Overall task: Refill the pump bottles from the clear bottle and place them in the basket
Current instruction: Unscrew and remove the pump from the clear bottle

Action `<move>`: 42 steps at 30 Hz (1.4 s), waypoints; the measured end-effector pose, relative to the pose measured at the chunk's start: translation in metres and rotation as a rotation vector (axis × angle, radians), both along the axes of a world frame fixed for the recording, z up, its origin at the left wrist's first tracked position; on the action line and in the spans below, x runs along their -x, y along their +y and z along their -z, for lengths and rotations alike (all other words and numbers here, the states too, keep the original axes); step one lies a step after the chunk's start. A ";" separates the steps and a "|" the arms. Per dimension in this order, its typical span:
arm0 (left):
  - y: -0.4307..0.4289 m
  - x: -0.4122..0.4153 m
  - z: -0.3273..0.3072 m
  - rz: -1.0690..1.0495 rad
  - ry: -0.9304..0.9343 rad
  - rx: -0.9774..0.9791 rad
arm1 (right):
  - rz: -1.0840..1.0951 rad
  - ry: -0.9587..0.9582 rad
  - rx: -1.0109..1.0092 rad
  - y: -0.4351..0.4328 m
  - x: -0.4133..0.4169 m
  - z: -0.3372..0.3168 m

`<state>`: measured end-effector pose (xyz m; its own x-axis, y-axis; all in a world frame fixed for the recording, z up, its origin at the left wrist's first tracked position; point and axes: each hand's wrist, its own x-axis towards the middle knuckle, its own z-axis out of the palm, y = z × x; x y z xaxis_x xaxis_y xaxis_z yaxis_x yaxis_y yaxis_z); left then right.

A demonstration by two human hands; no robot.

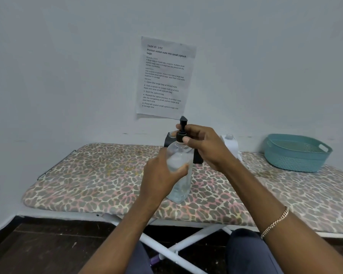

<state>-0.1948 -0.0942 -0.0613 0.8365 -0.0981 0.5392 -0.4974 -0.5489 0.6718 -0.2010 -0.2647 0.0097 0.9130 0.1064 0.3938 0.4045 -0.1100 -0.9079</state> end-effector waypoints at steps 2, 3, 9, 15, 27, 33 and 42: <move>-0.001 0.000 0.000 -0.001 -0.007 -0.005 | 0.062 -0.009 0.074 0.005 0.001 0.000; -0.001 0.000 -0.001 -0.004 -0.013 -0.015 | 0.139 -0.010 0.143 0.009 0.002 0.001; -0.001 0.001 -0.001 0.003 -0.016 -0.010 | 0.224 -0.054 0.087 0.016 -0.001 0.004; -0.001 0.002 -0.001 0.005 -0.026 -0.005 | -0.066 -0.009 -0.043 0.001 0.002 -0.005; -0.001 0.001 0.001 0.007 -0.017 -0.005 | -0.047 -0.028 -0.133 -0.001 -0.002 -0.001; -0.001 0.003 0.000 0.000 -0.023 -0.017 | 0.199 -0.023 0.136 0.009 -0.003 -0.004; 0.000 0.002 0.000 0.009 -0.023 0.001 | -0.123 0.040 -0.134 -0.007 -0.001 -0.010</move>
